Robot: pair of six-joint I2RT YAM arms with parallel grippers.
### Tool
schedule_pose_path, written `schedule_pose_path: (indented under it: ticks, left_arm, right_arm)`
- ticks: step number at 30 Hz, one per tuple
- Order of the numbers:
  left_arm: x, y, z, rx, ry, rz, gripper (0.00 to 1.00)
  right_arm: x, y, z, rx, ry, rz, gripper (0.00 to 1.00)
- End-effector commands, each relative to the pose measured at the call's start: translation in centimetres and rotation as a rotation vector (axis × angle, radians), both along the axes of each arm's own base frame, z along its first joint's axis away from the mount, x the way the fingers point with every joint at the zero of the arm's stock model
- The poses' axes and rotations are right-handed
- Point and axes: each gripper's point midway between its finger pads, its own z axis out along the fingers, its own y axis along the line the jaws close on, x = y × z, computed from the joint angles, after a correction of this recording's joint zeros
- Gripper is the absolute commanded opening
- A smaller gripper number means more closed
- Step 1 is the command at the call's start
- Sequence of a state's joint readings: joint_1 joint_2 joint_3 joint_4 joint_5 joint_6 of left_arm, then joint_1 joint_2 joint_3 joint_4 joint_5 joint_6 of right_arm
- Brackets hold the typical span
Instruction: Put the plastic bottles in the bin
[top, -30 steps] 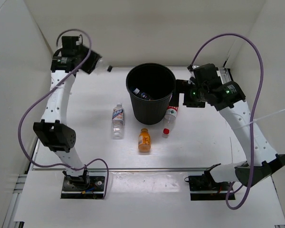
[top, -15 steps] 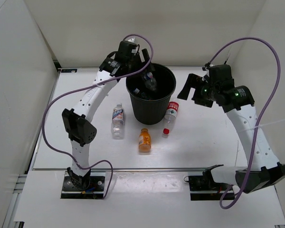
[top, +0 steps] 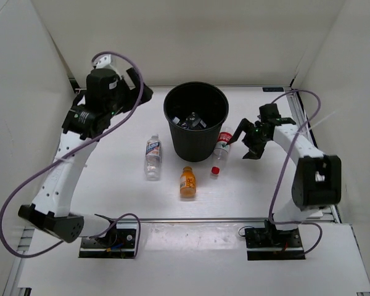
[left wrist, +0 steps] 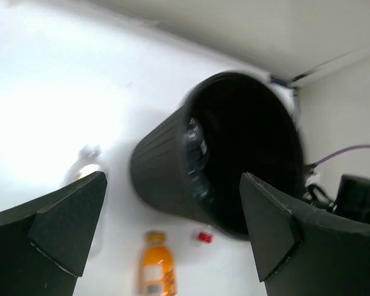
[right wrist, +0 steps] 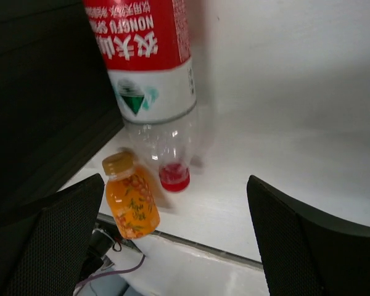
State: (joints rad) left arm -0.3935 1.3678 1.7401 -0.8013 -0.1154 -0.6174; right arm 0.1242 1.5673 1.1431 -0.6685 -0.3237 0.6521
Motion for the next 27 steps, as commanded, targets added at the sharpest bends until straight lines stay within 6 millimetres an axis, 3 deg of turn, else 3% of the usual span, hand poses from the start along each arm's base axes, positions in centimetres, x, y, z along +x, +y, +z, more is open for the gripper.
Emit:
schedule_pose_path:
  ticks: [1, 2, 3, 6, 8, 10, 12, 14, 17, 18, 19, 21, 23, 24, 25, 27]
  left_arm:
    - [-1.0, 1.3, -7.3, 0.066, 0.191, 0.004, 1.00]
    - [-1.5, 2.2, -8.1, 0.069, 0.214, 0.033, 1.00]
    - [-1.9, 2.7, -10.4, 0.090, 0.274, 0.042, 1.00]
    - [-3.3, 4.7, -13.5, 0.124, 0.370, 0.096, 1.00]
    - [-3.8, 5.5, -14.7, 0.145, 0.412, 0.118, 1.00]
    - [-4.4, 6.6, -16.4, 0.170, 0.447, 0.150, 1.00]
    - [-4.7, 7.0, -17.6, 0.179, 0.478, 0.160, 1.00]
    - [-4.9, 7.9, -18.9, 0.174, 0.511, 0.191, 1.00]
    - [-4.9, 7.9, -20.5, 0.170, 0.524, 0.198, 1.00]
    - [-4.8, 7.8, -20.8, 0.161, 0.522, 0.204, 1.00]
    - [-4.6, 7.8, -21.5, 0.160, 0.518, 0.204, 1.00]
    - [-4.3, 7.5, -21.9, 0.129, 0.516, 0.199, 1.00]
    - [-3.8, 6.1, -22.8, 0.094, 0.531, 0.134, 1.00]
    - [-3.5, 5.9, -22.9, 0.087, 0.528, 0.110, 1.00]
    - [-3.8, 4.3, -23.7, 0.046, 0.555, 0.020, 1.00]
    - [-3.0, 3.1, -24.0, 0.019, 0.520, -0.046, 1.00]
  right_arm:
    - [4.6, 3.1, 1.4, 0.097, -0.100, 0.061, 1.00]
    - [5.2, 3.2, -0.3, 0.092, -0.058, 0.059, 1.00]
    - [5.6, 3.7, -0.8, 0.090, -0.047, 0.069, 1.00]
    - [7.2, 4.2, -3.1, 0.070, 0.011, 0.072, 1.00]
    - [7.5, 4.5, -5.1, 0.054, 0.063, 0.067, 1.00]
    - [8.0, 4.6, -5.7, 0.052, 0.077, 0.066, 1.00]
    - [7.7, 4.6, -7.2, 0.045, 0.123, 0.065, 0.92]
    - [6.8, 4.4, -8.2, 0.038, 0.165, 0.063, 0.70]
    - [5.0, 2.8, -8.9, -0.016, 0.180, 0.052, 0.54]
    - [4.8, 2.1, -8.5, -0.027, 0.173, 0.035, 0.50]
    - [4.4, 1.8, -6.5, -0.037, 0.125, 0.038, 0.47]
    - [3.5, -0.7, -5.3, -0.112, 0.105, -0.027, 0.40]
    - [3.2, -3.5, -0.7, -0.099, 0.040, -0.149, 0.39]
    - [3.4, -4.1, 2.8, -0.069, -0.039, -0.187, 0.39]
    - [3.3, -5.5, 4.4, -0.063, -0.041, -0.241, 0.38]
    - [4.0, -5.8, 8.8, -0.046, -0.138, -0.264, 0.34]
